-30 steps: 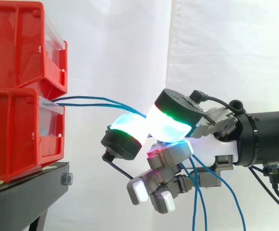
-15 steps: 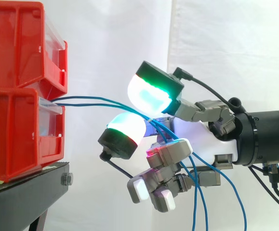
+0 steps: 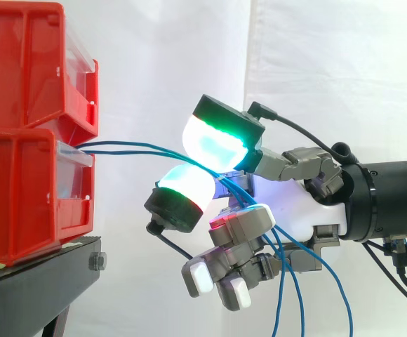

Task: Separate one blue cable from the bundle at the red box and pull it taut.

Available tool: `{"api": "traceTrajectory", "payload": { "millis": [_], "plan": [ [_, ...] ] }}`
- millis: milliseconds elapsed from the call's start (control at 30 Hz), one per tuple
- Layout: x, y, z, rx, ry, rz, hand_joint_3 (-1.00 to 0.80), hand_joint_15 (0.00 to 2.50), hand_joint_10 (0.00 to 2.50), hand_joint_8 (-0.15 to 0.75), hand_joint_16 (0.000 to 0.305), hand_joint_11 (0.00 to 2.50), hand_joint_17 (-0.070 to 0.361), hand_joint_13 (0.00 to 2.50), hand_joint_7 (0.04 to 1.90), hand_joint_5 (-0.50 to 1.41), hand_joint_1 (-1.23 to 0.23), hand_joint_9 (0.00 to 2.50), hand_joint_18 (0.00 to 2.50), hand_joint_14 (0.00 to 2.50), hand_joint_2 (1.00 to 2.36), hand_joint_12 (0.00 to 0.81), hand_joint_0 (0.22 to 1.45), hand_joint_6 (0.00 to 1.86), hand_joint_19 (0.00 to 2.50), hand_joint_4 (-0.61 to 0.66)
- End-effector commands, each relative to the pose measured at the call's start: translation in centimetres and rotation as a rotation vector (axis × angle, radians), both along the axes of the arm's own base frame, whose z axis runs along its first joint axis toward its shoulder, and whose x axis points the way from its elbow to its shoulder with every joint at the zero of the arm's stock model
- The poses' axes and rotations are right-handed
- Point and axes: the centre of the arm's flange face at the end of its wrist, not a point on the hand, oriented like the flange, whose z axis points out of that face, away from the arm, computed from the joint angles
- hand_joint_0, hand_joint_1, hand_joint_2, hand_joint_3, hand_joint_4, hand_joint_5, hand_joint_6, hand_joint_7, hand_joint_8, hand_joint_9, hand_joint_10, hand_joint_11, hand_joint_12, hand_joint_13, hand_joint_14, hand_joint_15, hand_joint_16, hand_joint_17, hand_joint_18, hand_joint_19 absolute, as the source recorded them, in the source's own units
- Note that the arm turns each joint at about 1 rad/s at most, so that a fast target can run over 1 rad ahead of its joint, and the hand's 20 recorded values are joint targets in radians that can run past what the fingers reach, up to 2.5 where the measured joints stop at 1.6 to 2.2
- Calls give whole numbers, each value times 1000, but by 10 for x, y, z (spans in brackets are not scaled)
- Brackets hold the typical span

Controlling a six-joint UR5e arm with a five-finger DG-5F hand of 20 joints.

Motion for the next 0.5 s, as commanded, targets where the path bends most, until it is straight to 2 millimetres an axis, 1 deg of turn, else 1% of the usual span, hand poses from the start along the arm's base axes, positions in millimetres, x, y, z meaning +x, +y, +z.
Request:
{"api": "traceTrajectory", "payload": {
  "millis": [0, 100, 300, 467],
  "plan": [
    [0, 0, 0, -1, 1, 0, -500, 655, 27, 292, 46, 1326, 103, 878, 1319, -155, -949, 1252, 850, 26, 1000, 365, 791, 900, 769, -122],
    [0, -1, 0, 1, 3, -2, -500, 657, 29, 293, 47, 1305, 105, 848, 1245, -158, -986, 1184, 833, 27, 1000, 366, 734, 918, 750, -37],
    [0, -2, 0, 2, 3, -3, -500, 665, 29, 297, 47, 1310, 105, 844, 1241, -156, -1036, 1176, 825, 26, 1000, 365, 690, 920, 743, -14],
    [0, 1, 0, 2, 3, -2, -500, 667, 25, 291, 47, 1306, 107, 820, 1307, -158, -1058, 1104, 822, 25, 1000, 374, 659, 919, 744, 11]
  ]
}}
